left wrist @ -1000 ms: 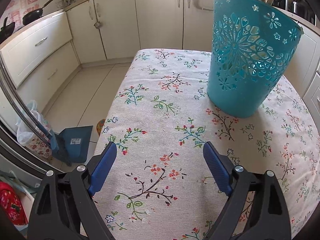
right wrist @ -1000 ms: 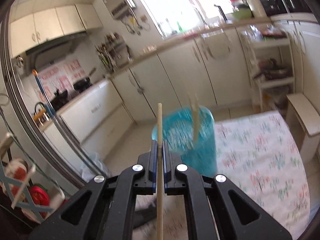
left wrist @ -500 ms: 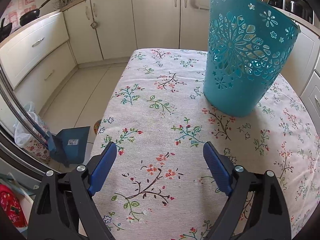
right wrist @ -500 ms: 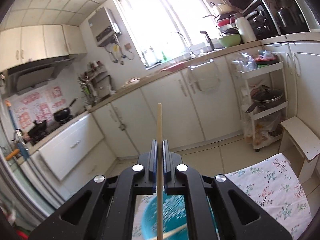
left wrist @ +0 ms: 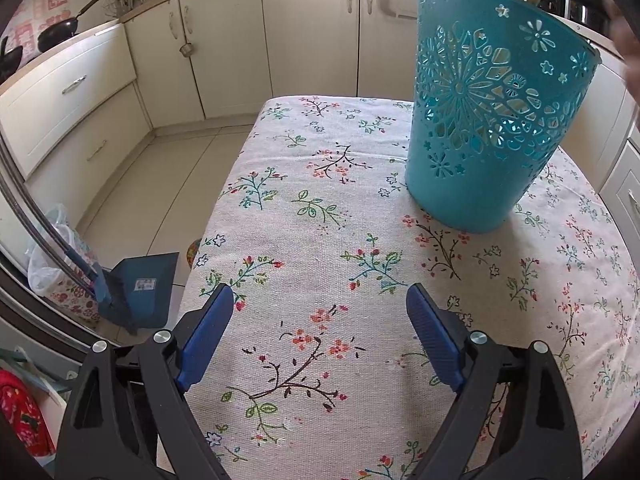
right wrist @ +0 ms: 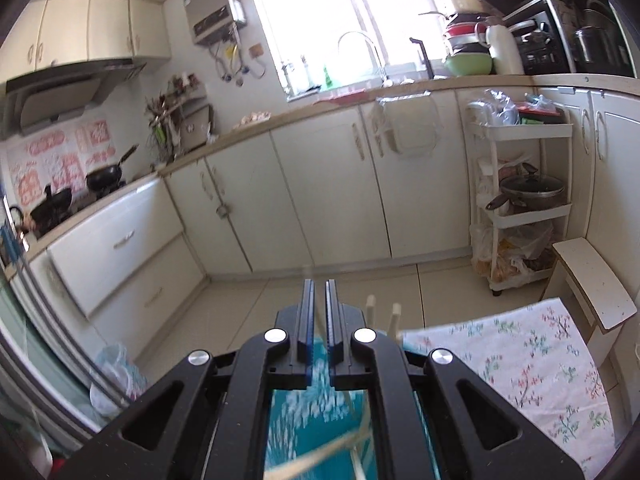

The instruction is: Organize utensils

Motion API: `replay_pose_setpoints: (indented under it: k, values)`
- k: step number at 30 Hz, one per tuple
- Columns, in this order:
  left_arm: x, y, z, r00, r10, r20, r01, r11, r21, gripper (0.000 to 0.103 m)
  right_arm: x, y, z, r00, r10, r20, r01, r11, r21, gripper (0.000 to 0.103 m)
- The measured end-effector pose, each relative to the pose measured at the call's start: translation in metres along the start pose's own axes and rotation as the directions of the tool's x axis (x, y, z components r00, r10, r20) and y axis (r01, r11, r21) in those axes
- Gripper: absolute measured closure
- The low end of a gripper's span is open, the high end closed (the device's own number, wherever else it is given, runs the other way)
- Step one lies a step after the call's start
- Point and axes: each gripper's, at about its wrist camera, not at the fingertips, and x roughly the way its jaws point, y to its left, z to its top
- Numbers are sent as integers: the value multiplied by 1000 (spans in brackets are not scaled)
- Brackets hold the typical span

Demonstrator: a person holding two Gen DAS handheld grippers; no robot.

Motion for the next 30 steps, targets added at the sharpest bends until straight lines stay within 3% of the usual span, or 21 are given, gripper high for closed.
replay_pose_setpoints:
  k: [7,13,20,30]
  values:
    - [3,3,2,1000,-1,-19,1,1000,-1,19,-57,-18,-32,998,1,-67,-2,1000,-2,82]
    - [-33,15,4,1000,3,10,-3,999,-42,16,-106,-41,-57,989,-54,-137,59,998,35,47]
    - [-119,8,-1,992,7,124,-6,1000,-3,8,-153,-52,-75,982,-64,-178,85,990,115,36]
    - [-217,-14,-17,987,13,162,-24,998,63,8,-217,-19,-70,995,-37,-95,45,996,79,24]
